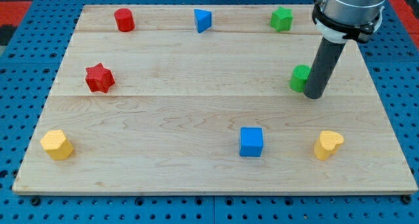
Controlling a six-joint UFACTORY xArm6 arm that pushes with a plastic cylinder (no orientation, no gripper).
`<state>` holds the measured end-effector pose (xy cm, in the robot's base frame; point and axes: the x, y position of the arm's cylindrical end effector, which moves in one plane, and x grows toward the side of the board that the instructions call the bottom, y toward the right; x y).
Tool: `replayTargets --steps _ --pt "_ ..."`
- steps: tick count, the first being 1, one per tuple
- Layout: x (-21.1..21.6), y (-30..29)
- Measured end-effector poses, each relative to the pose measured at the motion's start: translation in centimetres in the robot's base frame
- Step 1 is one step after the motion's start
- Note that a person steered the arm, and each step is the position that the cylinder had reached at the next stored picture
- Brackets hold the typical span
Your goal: Move green circle to the centre of the board
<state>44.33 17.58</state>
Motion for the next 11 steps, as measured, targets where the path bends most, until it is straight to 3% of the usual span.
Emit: replayTargets --steps 3,4,5,6,7,8,9,11 --pt "1.0 3.7" --pt "-2.3 3.7" --pt "-5.8 -2.0" --pt "-5.9 -10.3" --pt "-4.3 -1.6" --pt "-3.1 -5.7" --pt "-3.9 -14.5" --pt "-3.1 -11.9"
